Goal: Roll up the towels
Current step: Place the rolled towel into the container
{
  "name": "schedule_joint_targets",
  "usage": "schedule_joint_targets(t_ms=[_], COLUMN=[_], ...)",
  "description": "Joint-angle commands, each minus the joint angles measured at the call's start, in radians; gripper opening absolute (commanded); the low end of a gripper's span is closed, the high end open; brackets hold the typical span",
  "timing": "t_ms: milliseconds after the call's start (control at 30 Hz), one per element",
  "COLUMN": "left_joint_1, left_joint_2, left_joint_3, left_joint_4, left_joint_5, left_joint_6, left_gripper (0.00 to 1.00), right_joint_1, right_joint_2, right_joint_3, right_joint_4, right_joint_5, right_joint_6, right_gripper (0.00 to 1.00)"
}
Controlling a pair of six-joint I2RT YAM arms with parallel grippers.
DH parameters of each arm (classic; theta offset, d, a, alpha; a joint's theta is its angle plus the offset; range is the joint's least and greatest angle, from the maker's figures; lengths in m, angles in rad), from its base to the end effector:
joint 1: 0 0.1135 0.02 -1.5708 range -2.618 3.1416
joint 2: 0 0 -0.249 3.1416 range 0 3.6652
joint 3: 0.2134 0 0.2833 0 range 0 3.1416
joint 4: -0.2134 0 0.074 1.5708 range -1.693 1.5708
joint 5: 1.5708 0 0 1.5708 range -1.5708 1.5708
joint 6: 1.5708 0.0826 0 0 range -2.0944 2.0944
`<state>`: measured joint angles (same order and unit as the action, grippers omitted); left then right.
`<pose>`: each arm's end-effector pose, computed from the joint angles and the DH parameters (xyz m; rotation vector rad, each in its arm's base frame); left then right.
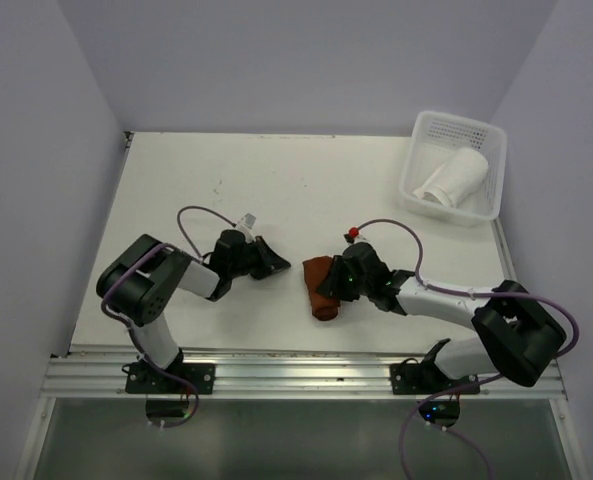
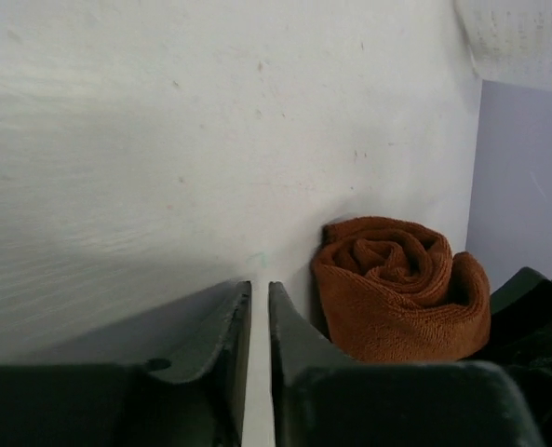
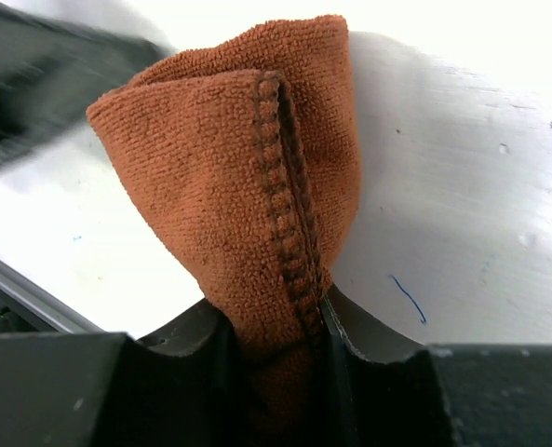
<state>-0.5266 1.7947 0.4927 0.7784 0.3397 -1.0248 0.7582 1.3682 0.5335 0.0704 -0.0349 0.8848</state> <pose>0.2785 -0.1938 0.0293 -0.3500 2.3098 -1.2245 0.2255 0.2175 0.0842 0.1394 2.4930 0.8096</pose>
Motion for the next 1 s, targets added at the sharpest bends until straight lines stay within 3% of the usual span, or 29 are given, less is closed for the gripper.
schedule_joint_targets(t_ms=[0, 33, 67, 267, 600, 700, 800, 967], left_joint_1=[0.101, 0.150, 0.175, 0.283, 0.292, 0.295, 0.295, 0.297], left_joint_2=[-0.167, -0.248, -0.291, -0.553, -0.644, -0.647, -0.667, -0.606], left_joint_3=[0.020, 0.050, 0.069, 0.269, 0.498, 0.451, 0.339, 0.300], left_joint_4=[-0.198, -0.284, -0.333, -0.669, -0.958, -0.952, -0.851, -0.818], left_joint_5=[-0.001, 0.002, -0.005, -0.068, -0.002, -0.005, 0.025, 0.074], left_joint_6=[0.121, 0.174, 0.219, 0.371, 0.547, 0.574, 0.568, 0.583], left_gripper=[0.21, 0.33, 0.39, 0.61, 0.64, 0.65, 0.64, 0.62], right_joint_1=[-0.007, -0.013, -0.026, -0.138, -0.480, -0.575, -0.655, -0.726], right_joint_2=[-0.050, -0.054, -0.058, -0.061, 0.123, 0.213, 0.279, 0.362], right_joint_3=[0.075, 0.085, 0.101, 0.200, 0.660, 0.796, 0.865, 0.951], right_joint_4=[-0.118, -0.142, -0.152, -0.234, -0.366, -0.394, -0.337, -0.276], right_joint_5=[0.033, 0.033, 0.033, -0.011, -0.083, -0.082, -0.062, -0.017], right_joint_6=[-0.046, -0.056, -0.069, -0.133, -0.262, -0.253, -0.218, -0.187], right_gripper=[0.15, 0.12, 0.11, 0.02, 0.00, 0.00, 0.00, 0.01])
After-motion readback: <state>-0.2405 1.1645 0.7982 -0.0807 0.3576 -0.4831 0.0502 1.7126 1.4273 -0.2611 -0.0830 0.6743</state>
